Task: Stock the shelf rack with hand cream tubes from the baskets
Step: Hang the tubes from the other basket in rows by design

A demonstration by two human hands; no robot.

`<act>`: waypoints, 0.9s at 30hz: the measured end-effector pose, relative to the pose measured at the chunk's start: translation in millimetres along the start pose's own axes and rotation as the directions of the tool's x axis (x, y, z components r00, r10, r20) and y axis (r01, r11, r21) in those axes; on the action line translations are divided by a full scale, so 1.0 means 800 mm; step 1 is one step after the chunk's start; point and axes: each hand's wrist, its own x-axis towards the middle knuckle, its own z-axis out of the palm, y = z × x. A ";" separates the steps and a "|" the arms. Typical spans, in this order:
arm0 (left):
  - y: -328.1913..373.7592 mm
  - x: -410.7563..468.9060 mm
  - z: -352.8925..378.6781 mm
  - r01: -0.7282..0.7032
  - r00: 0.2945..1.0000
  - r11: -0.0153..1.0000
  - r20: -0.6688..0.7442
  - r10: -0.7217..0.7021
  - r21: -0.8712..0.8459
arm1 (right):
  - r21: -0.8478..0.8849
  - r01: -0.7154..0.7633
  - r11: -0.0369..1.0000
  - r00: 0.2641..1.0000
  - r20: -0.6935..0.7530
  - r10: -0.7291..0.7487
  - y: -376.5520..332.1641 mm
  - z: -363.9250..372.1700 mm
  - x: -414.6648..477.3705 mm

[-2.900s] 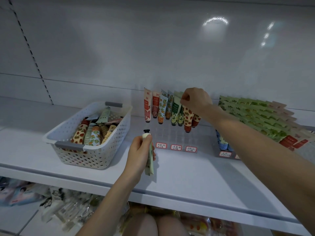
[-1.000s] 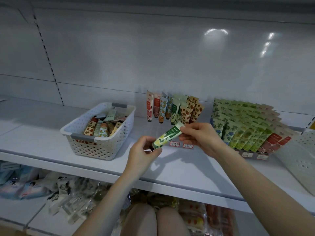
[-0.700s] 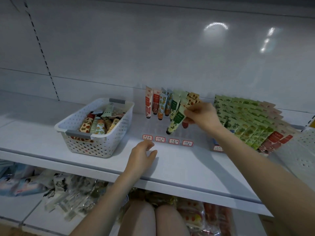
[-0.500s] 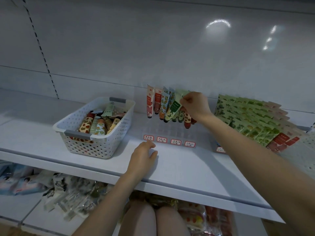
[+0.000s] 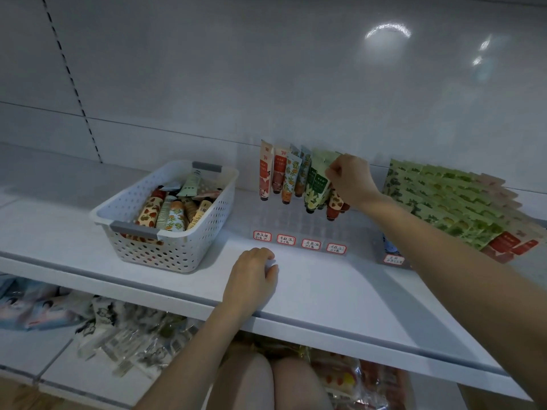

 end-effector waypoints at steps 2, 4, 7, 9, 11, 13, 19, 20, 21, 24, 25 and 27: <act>0.000 0.000 0.000 0.000 1.000 1.000 0.001 0.000 -0.001 | -0.004 0.006 1.000 1.000 0.017 -0.006 0.000 0.006 -0.002; -0.001 0.000 0.001 0.003 1.000 1.000 0.005 -0.003 -0.007 | 0.005 0.001 1.000 1.000 0.029 -0.001 0.000 0.011 -0.004; -0.001 0.000 0.001 0.003 1.000 1.000 0.006 -0.003 -0.011 | 0.017 0.008 1.000 0.999 0.038 -0.009 -0.003 0.014 -0.003; -0.001 0.000 0.001 -0.001 1.000 1.000 0.002 0.001 -0.010 | 0.021 0.011 1.000 0.998 0.055 -0.012 -0.007 0.016 -0.001; -0.002 0.000 0.000 -0.001 1.000 1.000 0.001 0.001 -0.013 | 0.011 0.014 1.000 0.998 0.063 -0.014 -0.010 0.020 0.000; -0.002 -0.001 0.000 0.007 1.000 1.000 0.003 -0.007 -0.019 | 0.010 0.017 1.000 0.998 0.059 -0.018 -0.012 0.023 0.001; -0.002 0.000 0.001 0.000 1.000 1.000 -0.001 0.000 -0.008 | 0.045 0.002 0.999 0.999 0.044 -0.004 -0.004 0.019 0.000; -0.003 0.000 0.001 -0.002 1.000 1.000 -0.002 0.002 -0.007 | 0.060 -0.001 0.998 0.999 0.041 -0.002 -0.002 0.018 -0.001; -0.003 0.000 0.001 -0.004 1.000 1.000 -0.004 0.004 -0.005 | 0.077 -0.004 0.997 0.999 0.040 0.000 0.000 0.017 -0.001; -0.003 0.000 0.002 -0.009 1.000 1.000 -0.009 0.009 -0.001 | 0.096 0.000 0.995 0.999 0.045 -0.004 0.005 0.017 -0.003; -0.002 0.000 0.003 -0.009 1.000 1.000 -0.011 0.009 -0.002 | 0.086 0.000 0.996 0.999 0.047 -0.004 0.005 0.017 -0.004; -0.002 -0.001 0.003 -0.010 1.000 1.000 -0.015 0.009 -0.002 | 0.062 0.004 0.998 0.999 0.050 -0.007 0.003 0.017 -0.004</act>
